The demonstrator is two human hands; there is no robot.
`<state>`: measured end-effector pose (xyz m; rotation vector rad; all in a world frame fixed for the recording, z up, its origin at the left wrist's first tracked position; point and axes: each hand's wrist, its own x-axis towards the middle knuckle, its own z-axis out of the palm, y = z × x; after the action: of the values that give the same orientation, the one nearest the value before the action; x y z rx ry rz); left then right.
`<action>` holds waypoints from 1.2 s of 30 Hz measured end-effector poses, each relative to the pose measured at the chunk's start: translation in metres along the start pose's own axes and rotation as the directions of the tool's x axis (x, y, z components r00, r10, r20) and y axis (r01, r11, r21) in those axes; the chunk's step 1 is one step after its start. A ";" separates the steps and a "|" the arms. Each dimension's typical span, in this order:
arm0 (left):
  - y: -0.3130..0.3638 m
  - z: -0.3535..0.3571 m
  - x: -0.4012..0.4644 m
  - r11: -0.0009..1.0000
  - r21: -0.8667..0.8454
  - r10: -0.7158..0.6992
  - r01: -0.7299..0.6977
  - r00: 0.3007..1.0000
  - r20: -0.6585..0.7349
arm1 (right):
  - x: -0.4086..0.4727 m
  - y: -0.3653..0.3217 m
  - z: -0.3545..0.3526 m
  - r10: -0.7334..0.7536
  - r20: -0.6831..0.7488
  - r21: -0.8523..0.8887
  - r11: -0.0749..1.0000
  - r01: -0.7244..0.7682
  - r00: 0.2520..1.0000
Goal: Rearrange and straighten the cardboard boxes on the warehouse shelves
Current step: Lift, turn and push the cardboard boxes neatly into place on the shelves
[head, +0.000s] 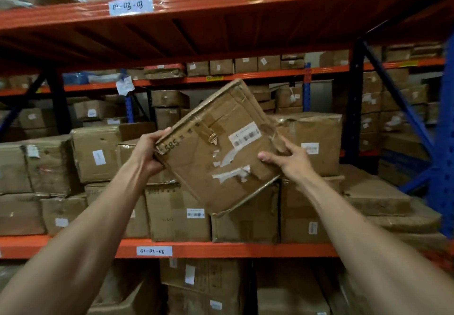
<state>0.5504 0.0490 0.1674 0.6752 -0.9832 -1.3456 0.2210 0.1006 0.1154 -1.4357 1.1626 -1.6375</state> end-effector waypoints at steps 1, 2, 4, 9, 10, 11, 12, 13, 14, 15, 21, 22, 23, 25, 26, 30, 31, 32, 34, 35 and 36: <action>0.007 0.003 0.002 0.999 0.049 0.000 -0.001 1.000 0.007 | -0.004 0.016 0.007 0.042 -0.033 0.060 0.997 -0.040 0.999; 0.013 0.005 0.007 0.995 0.096 -0.005 0.004 1.000 0.015 | -0.008 0.033 0.014 0.086 -0.062 0.118 0.990 -0.078 0.994; 0.018 0.010 0.018 0.978 0.209 -0.016 0.017 1.000 -0.006 | -0.014 0.063 0.026 0.141 -0.109 0.235 0.965 -0.112 0.984; 0.011 0.059 0.046 0.887 0.458 -0.091 0.067 0.995 0.030 | -0.019 0.112 0.027 0.263 -0.199 0.440 0.885 -0.154 0.944; 0.008 0.069 0.051 0.867 0.497 -0.075 0.045 0.996 0.039 | -0.019 0.118 0.027 0.263 -0.204 0.461 0.876 -0.144 0.943; 0.003 0.076 0.060 0.857 0.515 -0.035 0.007 0.998 0.044 | -0.017 0.121 0.028 0.256 -0.215 0.459 0.879 -0.134 0.943; -0.003 0.079 0.069 0.854 0.516 0.043 -0.065 0.998 0.055 | -0.010 0.124 0.026 0.252 -0.230 0.454 0.882 -0.126 0.940; -0.013 0.079 0.077 0.830 0.527 0.170 -0.182 0.983 0.072 | -0.003 0.123 0.024 0.246 -0.247 0.433 0.893 -0.120 0.937; -0.024 0.077 0.077 0.763 0.554 0.317 -0.332 0.940 0.125 | 0.003 0.124 0.021 0.232 -0.262 0.401 0.909 -0.113 0.937; -0.036 0.073 0.076 0.661 0.590 0.435 -0.464 0.877 0.203 | 0.008 0.124 0.018 0.208 -0.271 0.338 0.935 -0.109 0.940; -0.046 0.063 0.098 0.316 0.736 0.524 -0.598 0.757 0.390 | 0.043 0.125 0.006 -0.188 -0.220 -0.444 0.893 0.073 0.957; -0.040 0.061 0.105 0.290 0.760 0.497 -0.582 0.770 0.400 | 0.050 0.126 0.009 -0.207 -0.194 -0.505 0.859 0.083 0.959; -0.035 0.060 0.113 0.255 0.783 0.471 -0.567 0.780 0.412 | 0.055 0.126 0.014 -0.223 -0.188 -0.582 0.810 0.074 0.957; -0.031 0.060 0.127 0.201 0.823 0.413 -0.531 0.808 0.421 | 0.064 0.130 0.022 -0.276 -0.191 -0.715 0.696 0.059 0.942; -0.030 0.062 0.135 0.186 0.843 0.385 -0.505 0.827 0.410 | 0.068 0.131 0.024 -0.314 -0.187 -0.762 0.644 0.065 0.931; -0.021 0.070 0.162 0.167 0.890 0.240 -0.425 0.893 0.382 | 0.089 0.127 0.021 -0.356 -0.088 -0.883 0.461 0.093 0.930; -0.019 0.070 0.168 0.182 0.895 0.206 -0.407 0.906 0.370 | 0.094 0.127 0.021 -0.344 -0.062 -0.893 0.438 0.102 0.937; -0.018 0.069 0.174 0.192 0.899 0.185 -0.393 0.914 0.361 | 0.099 0.128 0.021 -0.326 -0.044 -0.900 0.423 0.104 0.944; -0.018 0.065 0.186 0.194 0.902 0.174 -0.385 0.919 0.355 | 0.106 0.131 0.026 -0.292 -0.040 -0.904 0.418 0.089 0.956; -0.019 0.064 0.191 0.195 0.901 0.173 -0.388 0.918 0.358 | 0.109 0.132 0.028 -0.278 -0.051 -0.904 0.422 0.074 0.959; -0.019 0.063 0.196 0.196 0.901 0.173 -0.388 0.918 0.357 | 0.112 0.133 0.030 -0.264 -0.064 -0.904 0.425 0.056 0.962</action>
<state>0.4761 -0.1370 0.2166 1.2169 -2.0366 -0.2631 0.2207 -0.0582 0.0375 -2.0908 2.3217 -1.2766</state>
